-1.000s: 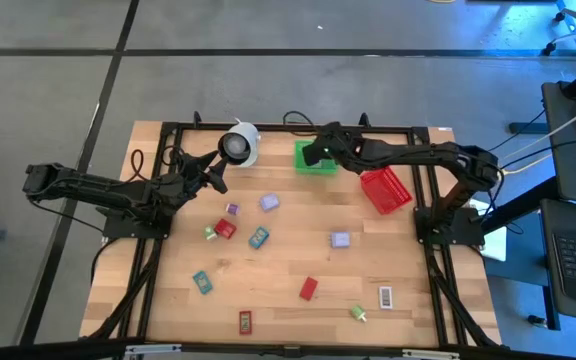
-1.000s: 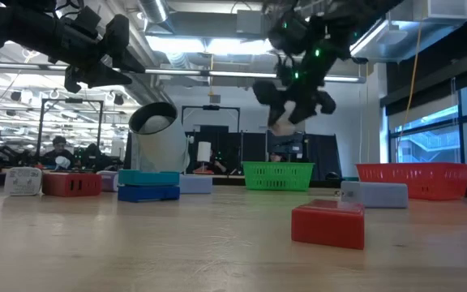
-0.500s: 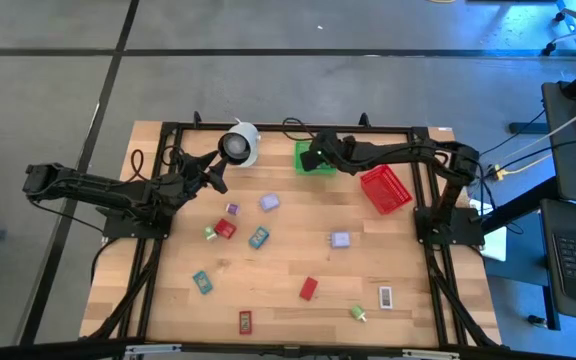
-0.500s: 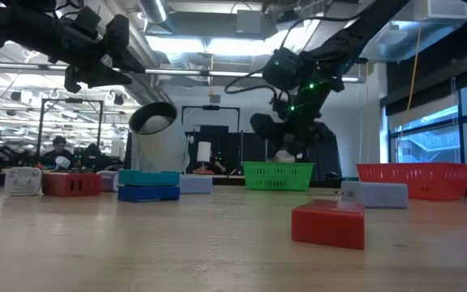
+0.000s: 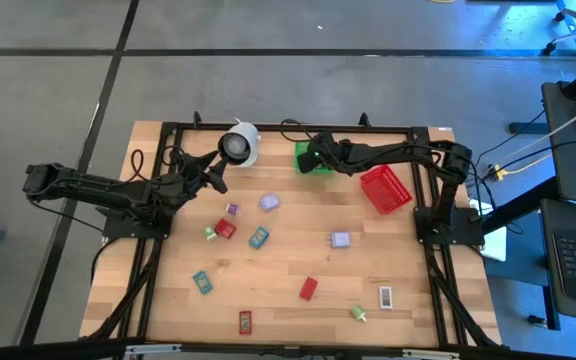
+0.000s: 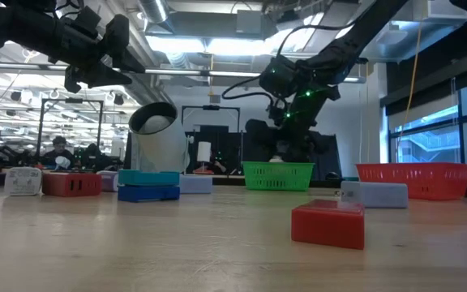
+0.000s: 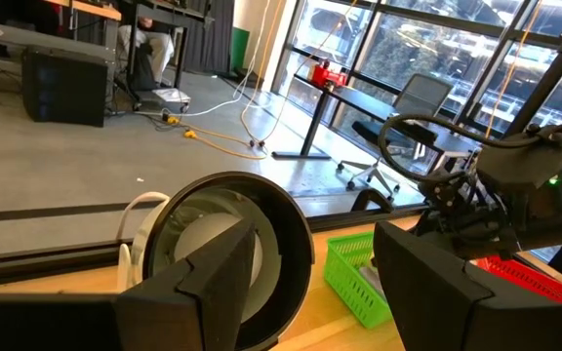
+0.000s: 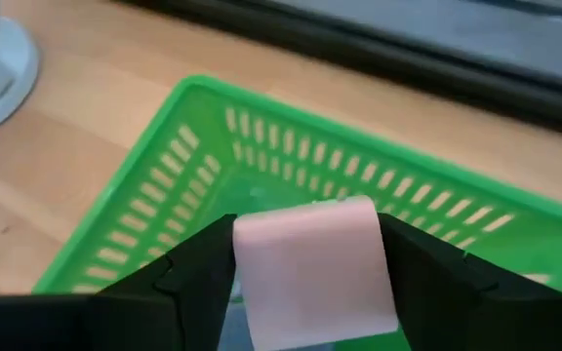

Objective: Pick & Place Office items
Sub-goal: Put the pink charger adapter into the green bin, then put the bottom light blue charger adapter into the green bin

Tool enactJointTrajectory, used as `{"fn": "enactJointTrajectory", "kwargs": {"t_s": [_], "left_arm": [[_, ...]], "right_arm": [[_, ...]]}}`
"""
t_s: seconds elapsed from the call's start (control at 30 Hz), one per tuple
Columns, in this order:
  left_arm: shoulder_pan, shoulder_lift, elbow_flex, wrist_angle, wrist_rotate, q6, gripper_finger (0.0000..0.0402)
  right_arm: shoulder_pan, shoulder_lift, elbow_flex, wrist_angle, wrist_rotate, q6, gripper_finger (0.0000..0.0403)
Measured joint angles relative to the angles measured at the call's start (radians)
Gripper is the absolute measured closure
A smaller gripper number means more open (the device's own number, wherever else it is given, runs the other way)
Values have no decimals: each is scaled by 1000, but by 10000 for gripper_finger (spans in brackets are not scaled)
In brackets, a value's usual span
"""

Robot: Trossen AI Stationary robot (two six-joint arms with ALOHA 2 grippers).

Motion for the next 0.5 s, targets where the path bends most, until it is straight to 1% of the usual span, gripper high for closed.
{"fn": "enactJointTrajectory", "kwargs": {"t_s": [0.1, 0.27, 0.37, 0.5], "left_arm": [[0, 0, 0, 0, 0, 0, 194], [0, 0, 0, 0, 0, 0, 194], [0, 0, 0, 0, 0, 0, 194], [0, 0, 0, 0, 0, 0, 194]], "right_arm": [[0, 2, -1, 0, -42, 1, 137], [-10, -3, 26, -9, -163, -3, 104], [-19, -25, 74, -59, -235, -10, 91], [-21, -71, 154, -183, -325, -78, 84]]}}
